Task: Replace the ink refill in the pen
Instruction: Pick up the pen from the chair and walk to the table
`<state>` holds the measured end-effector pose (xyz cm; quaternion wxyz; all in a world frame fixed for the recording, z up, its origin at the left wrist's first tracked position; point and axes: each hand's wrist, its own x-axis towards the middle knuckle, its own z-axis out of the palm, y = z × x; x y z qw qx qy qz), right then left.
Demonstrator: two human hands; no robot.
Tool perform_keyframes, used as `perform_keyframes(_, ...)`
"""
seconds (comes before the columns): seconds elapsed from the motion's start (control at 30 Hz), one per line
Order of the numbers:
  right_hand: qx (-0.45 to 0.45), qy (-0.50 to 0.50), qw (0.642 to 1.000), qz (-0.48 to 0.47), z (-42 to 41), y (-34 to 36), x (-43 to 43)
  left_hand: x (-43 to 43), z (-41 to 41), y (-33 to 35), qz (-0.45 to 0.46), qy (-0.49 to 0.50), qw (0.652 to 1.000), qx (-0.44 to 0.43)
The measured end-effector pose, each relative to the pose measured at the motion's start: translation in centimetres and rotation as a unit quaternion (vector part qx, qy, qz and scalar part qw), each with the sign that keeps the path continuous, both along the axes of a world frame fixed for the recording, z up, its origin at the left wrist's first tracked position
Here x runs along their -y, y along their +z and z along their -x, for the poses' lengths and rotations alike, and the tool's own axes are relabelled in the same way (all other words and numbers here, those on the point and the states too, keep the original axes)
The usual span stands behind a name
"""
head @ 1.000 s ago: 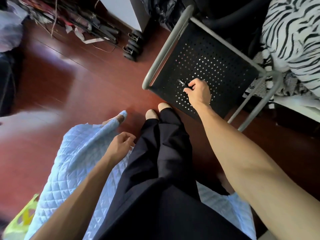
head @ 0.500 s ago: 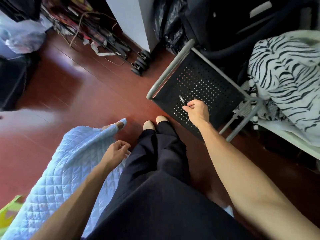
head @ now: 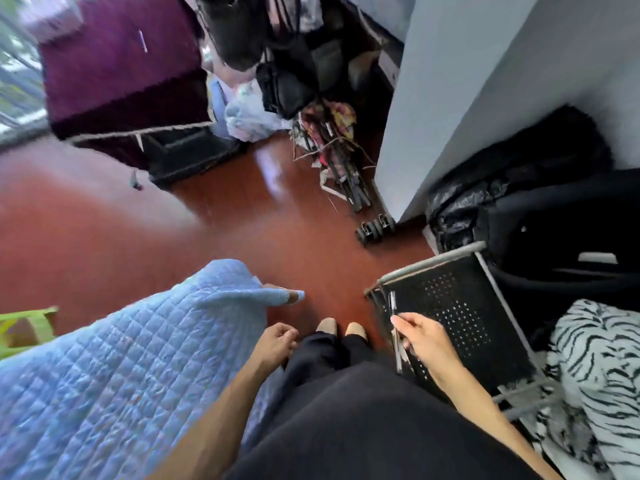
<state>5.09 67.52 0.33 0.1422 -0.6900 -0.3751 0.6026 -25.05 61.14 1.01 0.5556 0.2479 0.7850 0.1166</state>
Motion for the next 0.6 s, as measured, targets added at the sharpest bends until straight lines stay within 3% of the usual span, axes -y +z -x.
perform_keyframes(0.23, -0.013, 0.100, 0.995, -0.011, 4.7, -0.2, -3.6, 5.2, 3.4, 0.5, 0.012, 0.169, 0.986, 0.006)
perform_keyframes(0.6, -0.009, 0.183, 0.983, -0.027, 14.5, 0.3, -12.1, 9.1, 9.3, -2.4, 0.117, 0.301, 0.946, 0.007)
